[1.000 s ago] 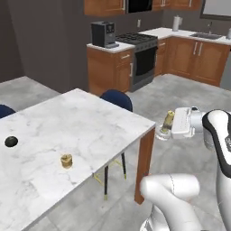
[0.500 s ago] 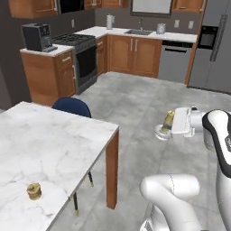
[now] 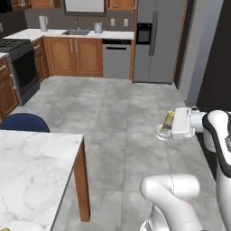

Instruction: Pick the candle and candle from the dining table and place them in the open cabinet. Close the cabinet after placing the objects.

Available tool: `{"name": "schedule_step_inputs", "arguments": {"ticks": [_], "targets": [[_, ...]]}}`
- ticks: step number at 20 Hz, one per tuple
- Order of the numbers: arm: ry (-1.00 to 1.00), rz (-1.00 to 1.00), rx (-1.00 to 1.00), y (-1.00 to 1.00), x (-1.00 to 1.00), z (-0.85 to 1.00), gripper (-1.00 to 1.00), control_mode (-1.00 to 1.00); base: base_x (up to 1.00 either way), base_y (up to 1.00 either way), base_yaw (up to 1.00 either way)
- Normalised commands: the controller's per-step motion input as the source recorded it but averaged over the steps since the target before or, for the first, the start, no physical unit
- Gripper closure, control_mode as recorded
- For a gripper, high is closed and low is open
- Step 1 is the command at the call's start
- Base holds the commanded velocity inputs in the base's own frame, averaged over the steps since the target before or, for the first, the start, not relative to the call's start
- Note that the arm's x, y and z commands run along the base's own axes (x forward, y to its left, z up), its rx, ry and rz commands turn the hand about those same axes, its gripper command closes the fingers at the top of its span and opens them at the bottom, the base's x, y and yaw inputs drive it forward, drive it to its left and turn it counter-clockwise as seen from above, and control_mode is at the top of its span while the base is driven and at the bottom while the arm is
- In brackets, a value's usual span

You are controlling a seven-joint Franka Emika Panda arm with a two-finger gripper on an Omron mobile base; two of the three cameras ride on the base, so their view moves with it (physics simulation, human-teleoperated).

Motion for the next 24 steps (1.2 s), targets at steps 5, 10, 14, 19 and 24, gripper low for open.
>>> {"name": "schedule_step_inputs", "arguments": {"ticks": [5, 10, 14, 19, 24], "targets": [[0.00, 0.00, 0.00, 0.00, 0.00, 0.00, 1.00, 1.00, 0.00, 0.00, -0.47], [0.00, 0.00, 0.00, 0.00, 0.00, 0.00, 1.00, 1.00, 0.00, 0.00, -0.48], [0.00, 0.00, 0.00, 0.00, 0.00, 0.00, 1.00, 1.00, 0.00, 0.00, -0.49], [0.00, 0.00, 0.00, 0.00, 0.00, 0.00, 1.00, 1.00, 0.00, 0.00, -0.49], [0.00, 0.00, 0.00, 0.00, 0.00, 0.00, 1.00, 1.00, 0.00, 0.00, -0.49]]}}
